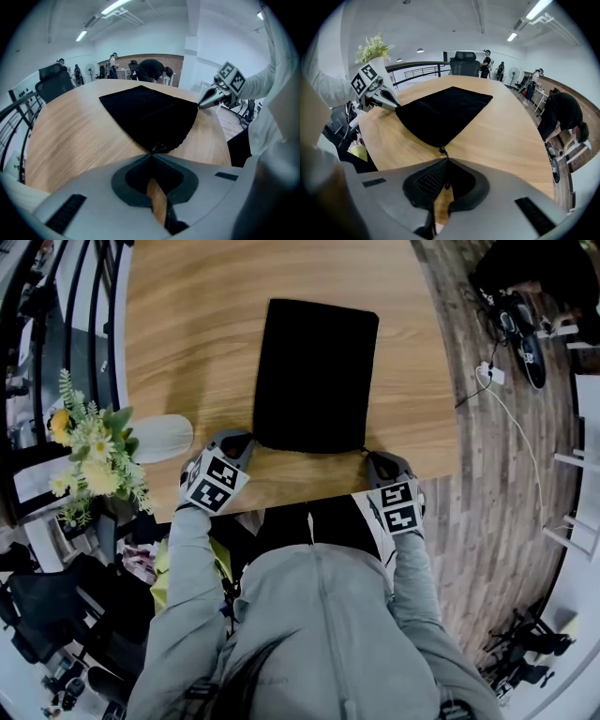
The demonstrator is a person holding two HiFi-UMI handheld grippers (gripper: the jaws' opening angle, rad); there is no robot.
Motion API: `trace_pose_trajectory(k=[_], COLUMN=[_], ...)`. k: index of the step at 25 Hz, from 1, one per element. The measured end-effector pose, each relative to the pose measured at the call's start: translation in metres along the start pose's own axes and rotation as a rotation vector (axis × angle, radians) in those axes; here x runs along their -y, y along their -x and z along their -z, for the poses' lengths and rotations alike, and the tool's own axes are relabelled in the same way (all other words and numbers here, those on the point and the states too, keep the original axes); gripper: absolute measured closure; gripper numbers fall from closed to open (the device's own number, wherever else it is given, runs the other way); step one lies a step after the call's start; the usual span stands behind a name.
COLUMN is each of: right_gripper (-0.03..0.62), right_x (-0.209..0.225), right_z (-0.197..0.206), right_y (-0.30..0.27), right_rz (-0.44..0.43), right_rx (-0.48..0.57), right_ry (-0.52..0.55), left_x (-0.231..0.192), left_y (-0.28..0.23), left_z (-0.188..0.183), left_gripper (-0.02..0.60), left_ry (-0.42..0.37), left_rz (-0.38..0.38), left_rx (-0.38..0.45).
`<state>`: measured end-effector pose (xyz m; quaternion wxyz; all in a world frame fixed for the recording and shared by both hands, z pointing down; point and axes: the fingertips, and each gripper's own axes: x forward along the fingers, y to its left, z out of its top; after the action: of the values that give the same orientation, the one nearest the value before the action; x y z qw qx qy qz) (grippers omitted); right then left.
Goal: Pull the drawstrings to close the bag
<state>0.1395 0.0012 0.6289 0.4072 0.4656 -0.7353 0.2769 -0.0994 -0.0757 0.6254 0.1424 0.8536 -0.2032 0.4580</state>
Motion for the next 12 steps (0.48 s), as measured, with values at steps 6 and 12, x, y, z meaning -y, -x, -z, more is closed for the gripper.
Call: trace_pose_trajectory(k=[6, 12], right_gripper=[0.572, 0.572], right_x=[0.003, 0.016], right_z=[-0.009, -0.034], right_y=[0.0, 0.012], right_rz=[0.028, 0.061], right_rx=[0.054, 0.147], right_ry=[0.025, 0.025], left_x=[-0.005, -0.006], left_y=[0.0, 0.012], left_z=[0.005, -0.021], left_gripper=[0.554, 0.554], left_ry=[0.085, 0.203], left_rz=[-0.049, -0.092], left_rx=[0.034, 0.183])
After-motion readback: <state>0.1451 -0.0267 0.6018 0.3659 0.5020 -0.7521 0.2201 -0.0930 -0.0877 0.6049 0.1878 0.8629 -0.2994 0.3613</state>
